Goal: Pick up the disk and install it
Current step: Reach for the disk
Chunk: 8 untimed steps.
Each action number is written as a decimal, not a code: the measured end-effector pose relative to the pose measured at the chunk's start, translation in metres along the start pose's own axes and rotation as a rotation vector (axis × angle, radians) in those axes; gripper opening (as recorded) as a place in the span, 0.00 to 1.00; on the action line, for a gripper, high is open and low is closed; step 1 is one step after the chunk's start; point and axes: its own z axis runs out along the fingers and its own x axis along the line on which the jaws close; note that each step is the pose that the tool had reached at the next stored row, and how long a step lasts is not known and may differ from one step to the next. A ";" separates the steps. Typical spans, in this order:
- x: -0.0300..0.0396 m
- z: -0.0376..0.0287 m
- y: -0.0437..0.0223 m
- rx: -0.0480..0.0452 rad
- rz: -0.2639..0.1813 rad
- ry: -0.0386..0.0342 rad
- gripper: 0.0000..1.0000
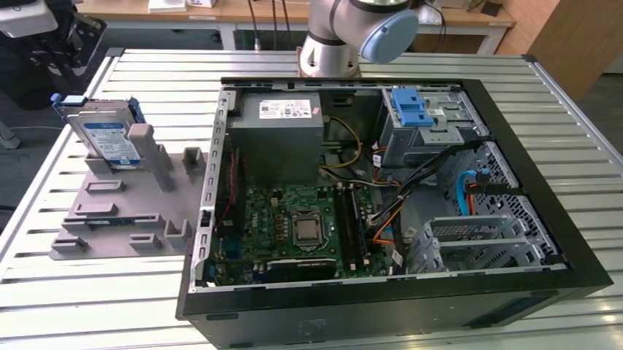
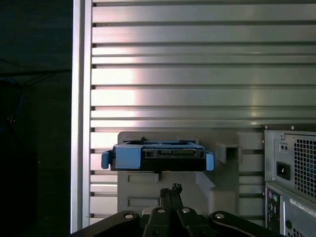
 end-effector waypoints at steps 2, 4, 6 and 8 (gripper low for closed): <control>0.0034 0.0001 -0.0001 0.0000 0.000 0.0000 0.11; 0.0072 0.0002 -0.0001 -0.0001 0.000 0.0000 0.11; 0.0113 0.0003 -0.0001 0.0000 0.000 0.0001 0.11; 0.0164 0.0007 -0.0001 0.0000 0.000 0.0000 0.11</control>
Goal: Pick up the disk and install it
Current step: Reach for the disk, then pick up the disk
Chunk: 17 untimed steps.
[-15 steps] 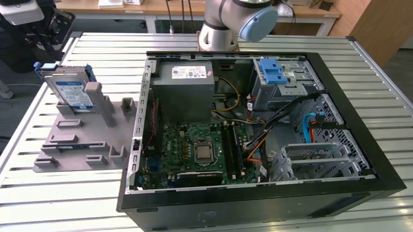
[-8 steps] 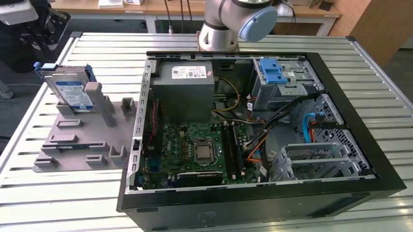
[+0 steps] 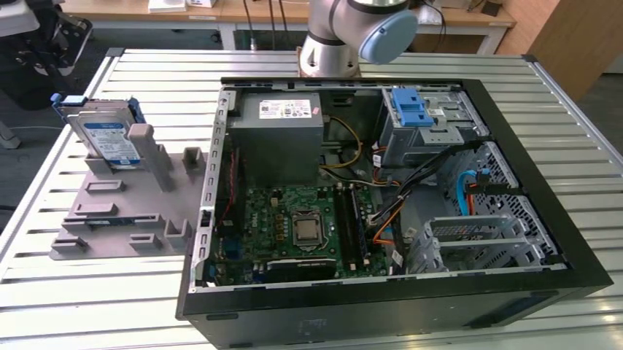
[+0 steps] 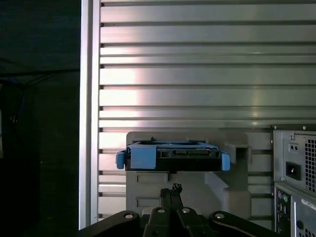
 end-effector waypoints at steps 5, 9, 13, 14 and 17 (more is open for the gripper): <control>0.0040 0.0010 0.0062 0.0001 -0.003 0.0001 0.11; 0.0042 0.0016 0.0102 0.0001 -0.006 0.0001 0.11; 0.0042 0.0017 0.0127 0.0002 -0.006 0.0002 0.11; 0.0042 0.0019 0.0148 0.0001 -0.006 0.0002 0.11; 0.0042 0.0019 0.0151 0.0002 -0.006 0.0002 0.11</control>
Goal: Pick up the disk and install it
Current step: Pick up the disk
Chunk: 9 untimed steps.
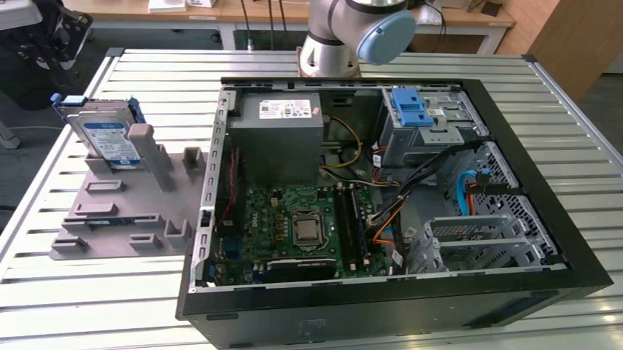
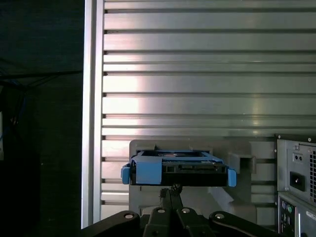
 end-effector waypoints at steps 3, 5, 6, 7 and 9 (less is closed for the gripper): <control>0.0000 0.0000 0.0004 0.0000 0.000 0.0000 0.11; 0.0000 0.0000 0.0005 0.0000 0.000 0.0000 0.11; 0.0000 0.0000 0.0005 0.0000 -0.001 0.0001 0.11; 0.0000 0.0000 0.0005 0.0001 -0.002 0.0002 0.11; 0.0000 0.0000 0.0005 0.0002 -0.008 0.0004 0.11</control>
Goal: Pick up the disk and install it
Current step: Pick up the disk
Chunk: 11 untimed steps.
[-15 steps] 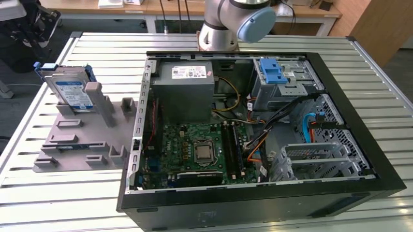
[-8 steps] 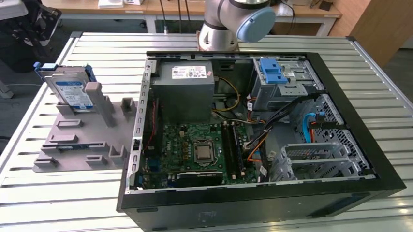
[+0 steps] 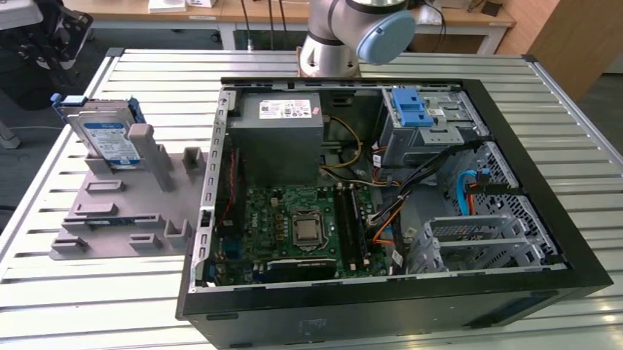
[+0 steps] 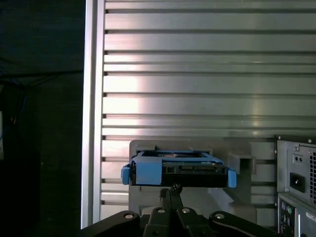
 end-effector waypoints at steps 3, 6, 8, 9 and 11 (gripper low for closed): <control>0.0000 0.0000 0.0000 0.0005 -0.017 0.0007 0.11; 0.0000 0.0000 0.0000 0.0010 -0.034 0.0013 0.11; 0.0000 0.0000 0.0000 0.0010 -0.036 0.0014 0.11; 0.0000 0.0000 0.0000 0.0010 -0.036 0.0014 0.11; 0.0000 0.0000 0.0000 0.0010 -0.036 0.0014 0.11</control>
